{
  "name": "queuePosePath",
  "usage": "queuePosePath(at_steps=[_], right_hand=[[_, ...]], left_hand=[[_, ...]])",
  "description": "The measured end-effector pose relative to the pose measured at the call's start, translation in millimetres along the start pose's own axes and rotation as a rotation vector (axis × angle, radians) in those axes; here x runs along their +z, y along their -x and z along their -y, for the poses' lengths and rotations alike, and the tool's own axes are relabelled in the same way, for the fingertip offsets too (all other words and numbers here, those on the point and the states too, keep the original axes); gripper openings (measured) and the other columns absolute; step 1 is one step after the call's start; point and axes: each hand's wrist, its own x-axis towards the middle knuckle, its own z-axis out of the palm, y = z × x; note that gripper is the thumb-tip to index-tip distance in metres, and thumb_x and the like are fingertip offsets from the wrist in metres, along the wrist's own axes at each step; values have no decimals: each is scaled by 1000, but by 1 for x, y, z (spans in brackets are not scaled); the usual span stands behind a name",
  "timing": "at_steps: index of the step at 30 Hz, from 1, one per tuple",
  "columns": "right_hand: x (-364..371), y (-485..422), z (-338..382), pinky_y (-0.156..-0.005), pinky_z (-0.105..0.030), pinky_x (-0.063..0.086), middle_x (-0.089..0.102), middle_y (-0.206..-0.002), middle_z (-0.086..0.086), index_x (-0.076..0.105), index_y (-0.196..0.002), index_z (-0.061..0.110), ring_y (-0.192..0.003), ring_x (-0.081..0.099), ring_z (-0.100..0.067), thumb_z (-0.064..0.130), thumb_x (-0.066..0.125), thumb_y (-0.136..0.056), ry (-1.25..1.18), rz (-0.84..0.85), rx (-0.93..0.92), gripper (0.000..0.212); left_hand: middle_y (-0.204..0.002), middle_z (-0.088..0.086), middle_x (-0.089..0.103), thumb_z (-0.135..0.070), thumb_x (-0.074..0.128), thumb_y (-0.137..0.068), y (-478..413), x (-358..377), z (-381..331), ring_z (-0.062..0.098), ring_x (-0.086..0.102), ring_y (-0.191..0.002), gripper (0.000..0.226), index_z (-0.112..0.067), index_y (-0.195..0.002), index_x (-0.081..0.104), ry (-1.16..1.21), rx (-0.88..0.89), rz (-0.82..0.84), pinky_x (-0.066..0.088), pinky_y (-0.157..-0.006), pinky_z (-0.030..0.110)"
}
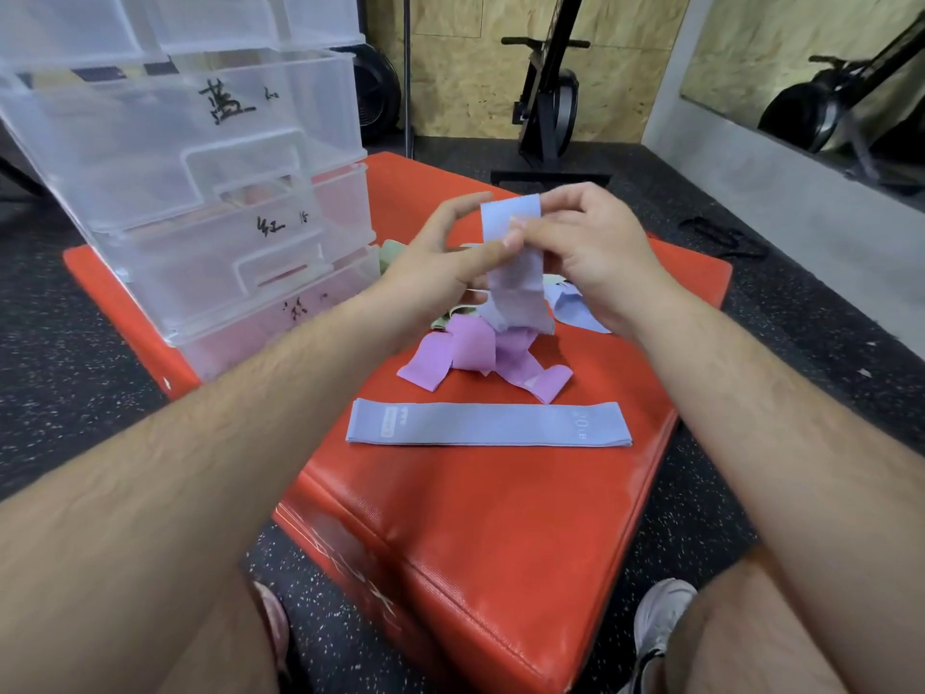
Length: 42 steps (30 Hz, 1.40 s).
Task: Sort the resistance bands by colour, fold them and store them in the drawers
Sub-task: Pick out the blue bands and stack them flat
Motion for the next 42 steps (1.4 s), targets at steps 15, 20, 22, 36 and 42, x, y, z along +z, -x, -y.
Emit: queuePosePath(at_steps=[15,20,22,36,42], right_hand=[[-20,11,-3,-89,-43,56,70,-105,-27,64,-116,6,-86,68,-24,0,74,-84,279,142,-2,34],[-21,8,-12,-77,-34,55,65,-84,1,72,-104,15,-75,60,-11,8,75,-84,410,153,-58,22],[-20,5,-18,-74,-30,53,67,-87,4,73,-101,19,-75,60,-12,18,74,-86,496,150,-69,15],[-9,-4,-35,-55,-21,36,55,-67,7,62,-77,17,-57,44,0,24,75,-85,579,159,-212,16],[-16,-11,-34,-58,-29,38,61,-69,3,62,-76,19,-62,50,-11,23,75,-85,634,127,-176,17]], left_hand=[[-74,7,52,-28,80,-82,3,9,-7,14,50,-61,13,-23,-91,72,-315,91,-57,43,-53,25],[-79,-6,53,-28,75,-87,2,11,-5,4,46,-60,9,-19,-87,74,-556,262,-152,38,-51,13],[-78,-9,58,-24,72,-89,2,10,-5,2,48,-63,6,-19,-87,72,-521,272,-142,40,-57,13],[-72,-6,62,-14,72,-86,7,4,-17,2,51,-65,6,-13,-82,68,-435,399,-203,43,-61,19],[-78,10,66,-14,70,-88,12,-3,-27,12,59,-73,6,-10,-85,69,-292,403,-232,52,-70,32]])
